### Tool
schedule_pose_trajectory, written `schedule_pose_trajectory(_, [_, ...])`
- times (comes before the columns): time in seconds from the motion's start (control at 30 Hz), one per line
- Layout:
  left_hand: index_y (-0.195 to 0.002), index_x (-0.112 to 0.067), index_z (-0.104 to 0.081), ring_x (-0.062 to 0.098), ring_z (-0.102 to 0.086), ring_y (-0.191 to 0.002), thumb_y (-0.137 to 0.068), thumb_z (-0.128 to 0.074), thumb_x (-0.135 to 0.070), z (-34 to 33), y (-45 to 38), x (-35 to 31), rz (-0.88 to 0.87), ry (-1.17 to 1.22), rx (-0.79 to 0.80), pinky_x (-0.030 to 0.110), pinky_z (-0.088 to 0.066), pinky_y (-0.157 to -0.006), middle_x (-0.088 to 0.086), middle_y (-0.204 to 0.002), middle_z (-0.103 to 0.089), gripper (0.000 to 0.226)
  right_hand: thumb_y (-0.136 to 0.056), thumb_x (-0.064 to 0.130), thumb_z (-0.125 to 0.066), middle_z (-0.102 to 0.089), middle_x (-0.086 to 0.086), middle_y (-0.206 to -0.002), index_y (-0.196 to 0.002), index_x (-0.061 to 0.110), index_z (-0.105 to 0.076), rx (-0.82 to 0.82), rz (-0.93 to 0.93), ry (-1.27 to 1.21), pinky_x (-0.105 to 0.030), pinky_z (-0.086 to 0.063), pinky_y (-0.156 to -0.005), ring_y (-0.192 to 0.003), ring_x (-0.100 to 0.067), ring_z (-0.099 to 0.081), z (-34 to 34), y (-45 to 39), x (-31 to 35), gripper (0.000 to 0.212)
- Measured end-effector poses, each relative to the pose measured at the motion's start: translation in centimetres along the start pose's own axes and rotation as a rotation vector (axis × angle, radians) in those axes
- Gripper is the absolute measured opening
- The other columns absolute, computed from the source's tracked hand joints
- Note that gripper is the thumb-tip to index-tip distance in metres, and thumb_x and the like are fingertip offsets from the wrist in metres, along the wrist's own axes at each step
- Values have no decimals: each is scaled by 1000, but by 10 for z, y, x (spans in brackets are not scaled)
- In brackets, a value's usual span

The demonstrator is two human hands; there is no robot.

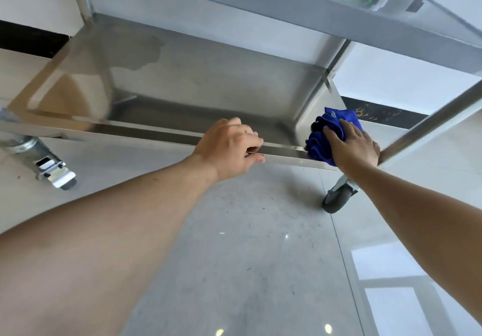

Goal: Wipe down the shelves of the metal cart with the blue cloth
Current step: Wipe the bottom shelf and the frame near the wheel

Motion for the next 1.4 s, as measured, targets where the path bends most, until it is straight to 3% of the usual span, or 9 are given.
schedule_pose_trajectory(0.1, [-72,-13,-63,24,-56,-84,-81,-71,-46,-3,1,0,68,33,57,38,-45,-76,-1,-88,-72,36,-87,74,-22,-45,5,-155,-150,33,-43,-89,111,-9,-45,-17,-118,-145,-23,-31,3,37,5,78])
schedule_pose_trajectory(0.23, [-69,-17,-56,23,-53,-89,-81,-70,-49,1,-6,2,191,73,172,32,-45,-68,-3,-78,-65,37,-90,75,-25,-46,2,-153,-152,30,-37,-137,236,31,-49,-16,-118,-142,-28,-31,-6,81,28,78])
schedule_pose_trajectory(0.3, [-85,-18,-67,23,-54,-96,-87,-62,-50,10,-7,4,233,124,198,33,-48,-75,0,-83,-65,32,-89,75,-29,-48,0,-150,-152,27,-35,-135,323,73,-52,-21,-115,-139,-31,-35,-11,93,51,79])
schedule_pose_trajectory(0.37, [-102,-17,-69,23,-56,-101,-93,-54,-44,28,-1,12,245,121,133,37,-50,-81,0,-92,-69,32,-88,73,-36,-53,-1,-144,-149,23,-40,-146,425,85,-53,-28,-109,-132,-33,-42,-12,102,80,79])
schedule_pose_trajectory(0.57, [-98,-15,-70,28,-58,-91,-92,-48,-23,93,48,76,343,-16,-79,40,-51,-76,2,-88,-72,25,-83,61,-69,-58,0,-140,-145,20,-50,-159,674,75,-52,-38,-102,-126,-32,-52,-23,131,175,76])
schedule_pose_trajectory(0.87, [-105,-11,-72,27,-64,-94,-86,-54,-9,184,128,145,513,-153,-369,33,-50,-85,7,-98,-74,26,-90,66,-51,-46,2,-152,-152,27,-35,-46,888,77,-49,-36,-106,-137,-30,-41,-44,171,320,74])
schedule_pose_trajectory(1.23, [-105,-12,-72,26,-61,-94,-86,-51,-5,241,187,170,577,-281,-366,37,-51,-81,5,-99,-73,29,-96,65,-42,-38,-3,-157,-153,30,-22,15,996,43,-54,-32,-107,-142,-38,-33,-76,224,474,70])
schedule_pose_trajectory(1.4, [-108,-8,-71,29,-61,-96,-85,-50,-3,249,206,176,671,-307,-405,35,-50,-82,7,-103,-73,32,-97,59,-49,-34,-3,-159,-155,29,-19,75,1005,65,-54,-31,-109,-144,-38,-29,-82,234,500,71])
Point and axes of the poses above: each hand's wrist, its own y-axis away from the middle knuckle, its own z-axis out of the back of the hand, x = y × z, the point moved 7 cm from there along -y, towards the middle knuckle
